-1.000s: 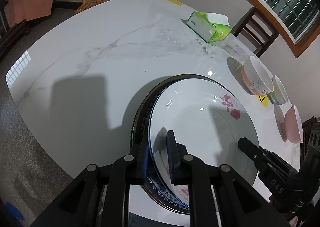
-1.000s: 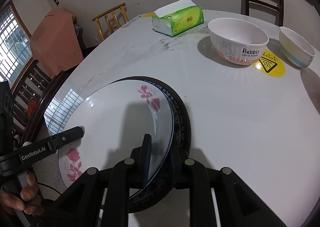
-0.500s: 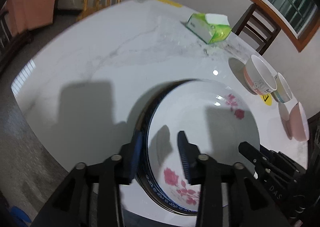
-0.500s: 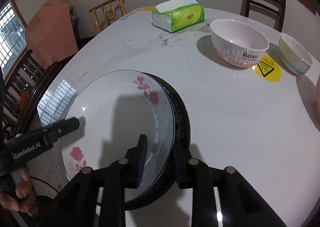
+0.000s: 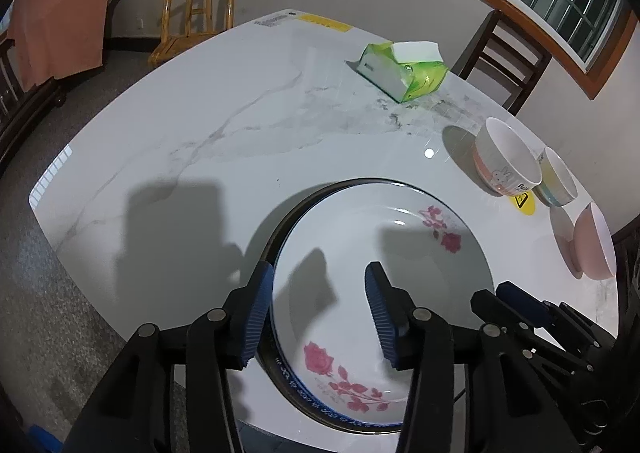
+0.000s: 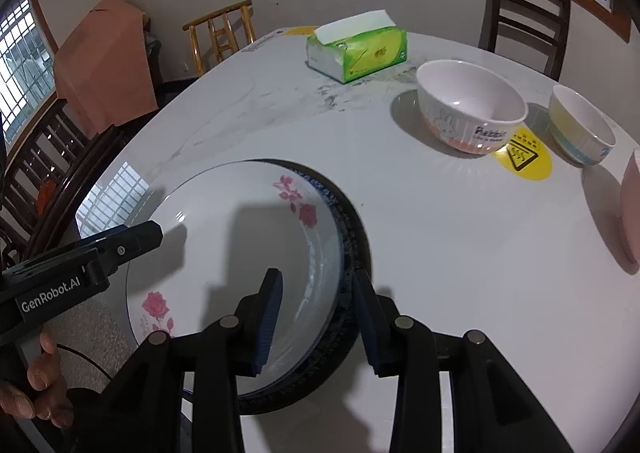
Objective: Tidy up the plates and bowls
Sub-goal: 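Open both grippers and lift them off the plate stack, then move both grippers to the large pink bowl and grasp its rim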
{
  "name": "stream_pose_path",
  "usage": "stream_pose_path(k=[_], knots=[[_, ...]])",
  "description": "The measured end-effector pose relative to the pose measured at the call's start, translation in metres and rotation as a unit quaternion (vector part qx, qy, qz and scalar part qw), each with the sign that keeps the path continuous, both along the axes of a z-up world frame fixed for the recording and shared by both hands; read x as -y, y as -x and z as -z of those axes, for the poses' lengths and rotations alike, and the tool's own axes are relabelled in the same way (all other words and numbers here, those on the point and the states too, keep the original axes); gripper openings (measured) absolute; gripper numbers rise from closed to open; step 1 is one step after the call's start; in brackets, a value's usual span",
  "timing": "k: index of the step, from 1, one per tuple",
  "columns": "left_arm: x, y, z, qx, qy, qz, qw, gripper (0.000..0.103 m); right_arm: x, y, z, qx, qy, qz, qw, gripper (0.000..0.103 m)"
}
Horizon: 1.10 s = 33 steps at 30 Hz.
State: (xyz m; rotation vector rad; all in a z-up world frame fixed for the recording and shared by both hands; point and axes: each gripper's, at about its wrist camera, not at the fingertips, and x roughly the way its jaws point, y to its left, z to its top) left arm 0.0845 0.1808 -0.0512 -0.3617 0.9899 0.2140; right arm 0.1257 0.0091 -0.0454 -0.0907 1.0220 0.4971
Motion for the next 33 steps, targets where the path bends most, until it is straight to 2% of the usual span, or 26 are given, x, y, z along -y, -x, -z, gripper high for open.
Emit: stream_pose_path(k=[6,13,18,24,33], knots=[[0.018,-0.007,-0.006,0.008,-0.008,0.013,0.9999,0.047,0.018,0.001,-0.006,0.021,0.009,0.010,1.000,0.037],[0.062,-0.025,-0.008,0.009,-0.007,0.053,0.9985,0.047,0.064,0.000,-0.010,0.029,0.009,0.048,0.998,0.037],[0.099,-0.037,-0.009,0.010,-0.013,0.090,0.9958,0.054,0.104,0.000,-0.011,0.024,-0.002,0.087,0.996,0.037],[0.151,-0.053,-0.016,0.010,-0.024,0.151,0.9881,0.059,0.166,0.007,-0.014,0.021,-0.019,0.141,0.990,0.037],[0.230,-0.084,-0.033,0.017,-0.007,0.227,0.9737,0.062,0.271,0.000,-0.020,0.016,-0.028,0.235,0.971,0.037]])
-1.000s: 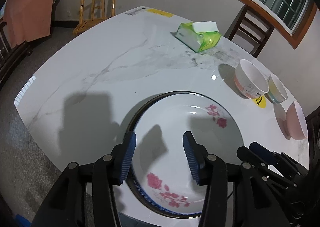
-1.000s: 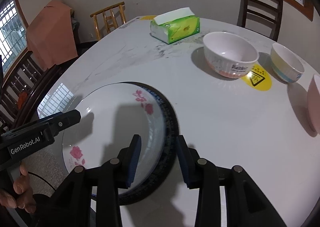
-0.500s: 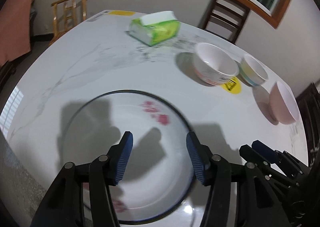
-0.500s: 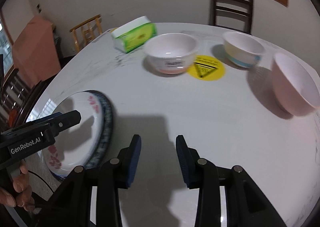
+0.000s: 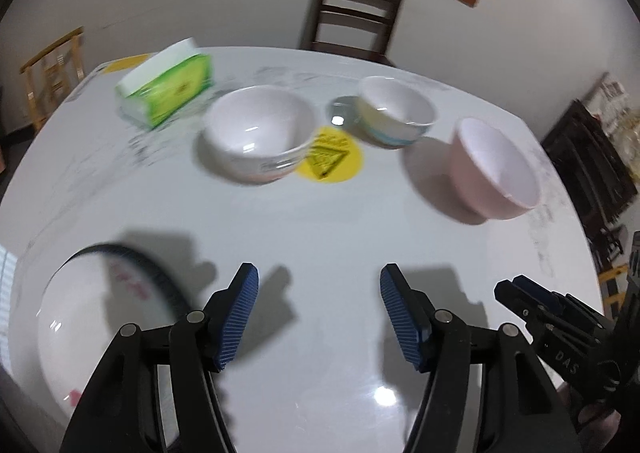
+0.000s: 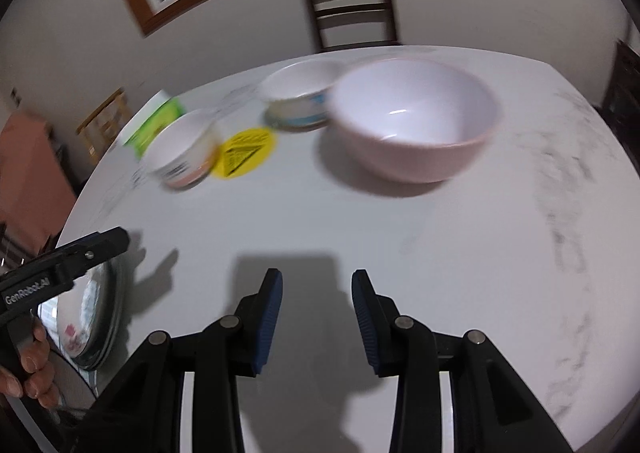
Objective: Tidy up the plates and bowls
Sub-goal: 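Move both grippers to the large pink bowl and grasp its rim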
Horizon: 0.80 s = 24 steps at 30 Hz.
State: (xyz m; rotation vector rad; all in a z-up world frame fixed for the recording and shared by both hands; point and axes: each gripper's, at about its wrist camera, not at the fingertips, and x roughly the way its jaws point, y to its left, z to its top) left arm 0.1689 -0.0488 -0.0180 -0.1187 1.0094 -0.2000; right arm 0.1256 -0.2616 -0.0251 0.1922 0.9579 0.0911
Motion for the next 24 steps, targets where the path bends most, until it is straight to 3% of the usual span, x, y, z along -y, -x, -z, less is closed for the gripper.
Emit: stream_pose_path(k=[8,15,24], knots=[[0.059,-0.036,-0.016,-0.006,0.016,0.042,0.9990,0.062,0.082,-0.019,-0.016,0.015,-0.009,0.070,0.997,0.037],[0.094,-0.068,-0.017,-0.035,0.045,0.040,0.9976,0.061,0.116,-0.047,-0.028,0.023,-0.009,0.094,0.995,0.037],[0.132,-0.107,-0.007,-0.079,0.060,0.032,0.9946,0.061,0.144,-0.101,-0.016,-0.036,-0.006,0.120,0.992,0.037]])
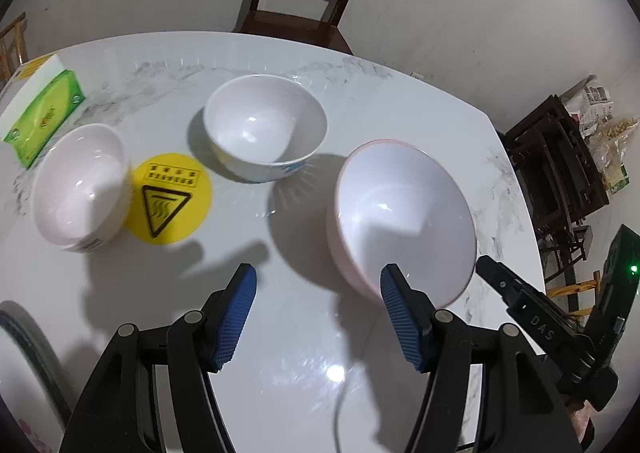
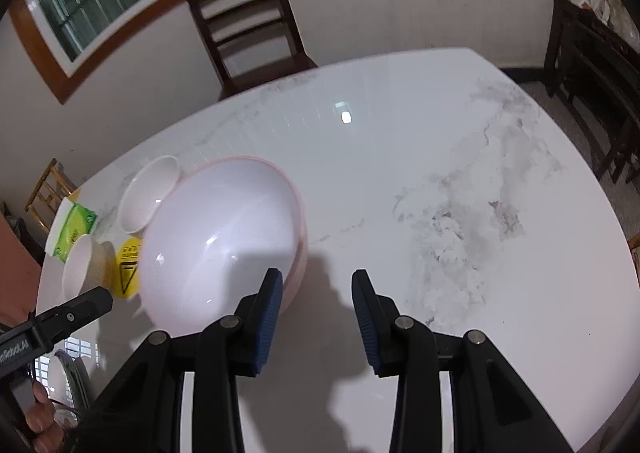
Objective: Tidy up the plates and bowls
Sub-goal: 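Move both grippers to the large pink bowl and grasp its rim, then lift the pink bowl with both grippers and carry it beside the plate stack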
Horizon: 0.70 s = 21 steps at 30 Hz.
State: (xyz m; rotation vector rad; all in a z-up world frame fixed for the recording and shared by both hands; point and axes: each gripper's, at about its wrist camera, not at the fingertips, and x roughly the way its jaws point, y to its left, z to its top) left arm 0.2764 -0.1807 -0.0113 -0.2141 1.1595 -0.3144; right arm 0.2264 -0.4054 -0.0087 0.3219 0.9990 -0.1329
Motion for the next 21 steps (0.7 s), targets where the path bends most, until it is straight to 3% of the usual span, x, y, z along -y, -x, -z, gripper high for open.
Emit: stream_pose_path(k=[11,15,21], knots=[[0.023,-0.034,0.030,-0.037,-0.013,-0.008,0.9992,0.057,0.000,-0.035,0.020,-0.039,-0.017,-0.004,0.999,0.038],[0.027,-0.037,0.036,-0.034,-0.013,-0.004,0.9993,0.047,-0.005,-0.039,0.029,-0.053,-0.025,-0.006,0.998,0.038],[0.027,-0.041,0.046,-0.041,-0.007,0.002,0.9992,0.029,-0.010,-0.040,0.030,-0.032,-0.007,-0.012,0.999,0.038]])
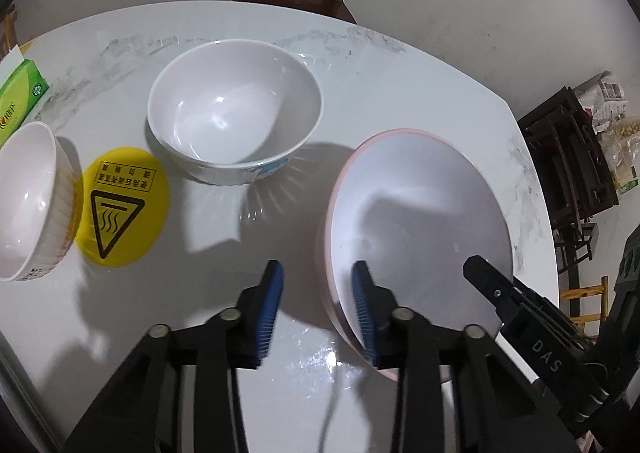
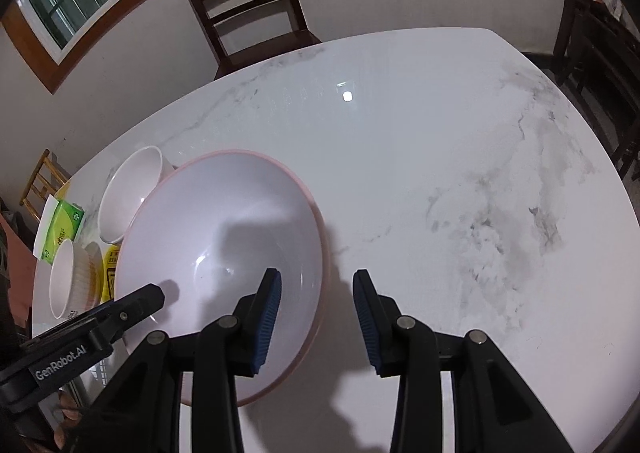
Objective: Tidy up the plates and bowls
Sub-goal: 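Lift the pink bowl with both grippers and carry it beside the plate stack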
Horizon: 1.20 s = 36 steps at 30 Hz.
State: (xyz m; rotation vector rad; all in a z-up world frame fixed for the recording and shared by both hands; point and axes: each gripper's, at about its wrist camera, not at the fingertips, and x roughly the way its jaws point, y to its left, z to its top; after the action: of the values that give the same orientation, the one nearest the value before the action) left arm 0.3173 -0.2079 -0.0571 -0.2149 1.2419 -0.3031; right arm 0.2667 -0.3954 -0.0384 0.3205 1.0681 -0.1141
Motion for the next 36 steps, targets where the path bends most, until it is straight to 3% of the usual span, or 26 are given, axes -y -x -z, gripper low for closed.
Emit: stream_pose_path(k=[2,6,20,36], knots=[[-0.002,0.001,0.001,0.002,0.008,0.001,1.0000,0.027,-0.001,-0.001,0.001,-0.001,0.002,0.001,1.000,0.033],[-0.002,0.004,0.001,0.004,0.021,0.009,0.9997,0.019,-0.001,-0.004,0.005,-0.005,-0.003,0.000,1.000,0.014],[-0.015,0.030,-0.009,0.003,0.014,0.011,0.9998,0.017,-0.016,0.015,-0.005,-0.009,0.001,-0.001,1.000,0.013],[-0.080,0.104,-0.035,0.010,-0.003,-0.015,0.9998,0.017,-0.079,0.083,-0.022,-0.014,-0.019,-0.041,0.999,0.013]])
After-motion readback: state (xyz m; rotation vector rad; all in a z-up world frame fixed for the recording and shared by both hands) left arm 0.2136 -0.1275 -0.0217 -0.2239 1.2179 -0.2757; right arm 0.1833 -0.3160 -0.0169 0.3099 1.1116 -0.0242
